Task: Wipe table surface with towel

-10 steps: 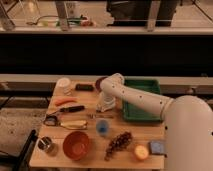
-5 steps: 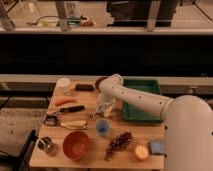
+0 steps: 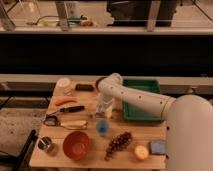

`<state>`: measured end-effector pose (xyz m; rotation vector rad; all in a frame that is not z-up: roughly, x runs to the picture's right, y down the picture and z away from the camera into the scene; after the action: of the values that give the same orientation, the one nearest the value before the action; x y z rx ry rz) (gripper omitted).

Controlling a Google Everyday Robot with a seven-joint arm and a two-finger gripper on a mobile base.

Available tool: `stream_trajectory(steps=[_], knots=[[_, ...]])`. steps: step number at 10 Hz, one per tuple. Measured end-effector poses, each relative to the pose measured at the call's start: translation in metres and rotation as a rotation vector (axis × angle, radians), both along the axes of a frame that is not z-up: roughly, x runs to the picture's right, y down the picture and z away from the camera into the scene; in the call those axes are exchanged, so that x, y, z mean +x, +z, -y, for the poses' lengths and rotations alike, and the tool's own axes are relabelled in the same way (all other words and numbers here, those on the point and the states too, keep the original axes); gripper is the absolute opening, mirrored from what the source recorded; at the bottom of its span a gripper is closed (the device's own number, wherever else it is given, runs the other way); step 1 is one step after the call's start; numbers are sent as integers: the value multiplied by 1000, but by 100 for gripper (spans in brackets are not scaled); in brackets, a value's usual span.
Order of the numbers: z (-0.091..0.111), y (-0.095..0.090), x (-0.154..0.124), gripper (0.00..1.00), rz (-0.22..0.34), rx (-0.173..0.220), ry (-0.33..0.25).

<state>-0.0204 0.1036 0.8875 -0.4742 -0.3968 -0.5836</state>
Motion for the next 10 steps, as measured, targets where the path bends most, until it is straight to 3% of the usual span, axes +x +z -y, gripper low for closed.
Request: stream_trajectory(steps=[4, 8, 10], knots=[[30, -36, 10, 80, 12, 39, 30], [58, -79, 39, 80, 43, 89, 110], [61, -82, 35, 80, 43, 73, 93]])
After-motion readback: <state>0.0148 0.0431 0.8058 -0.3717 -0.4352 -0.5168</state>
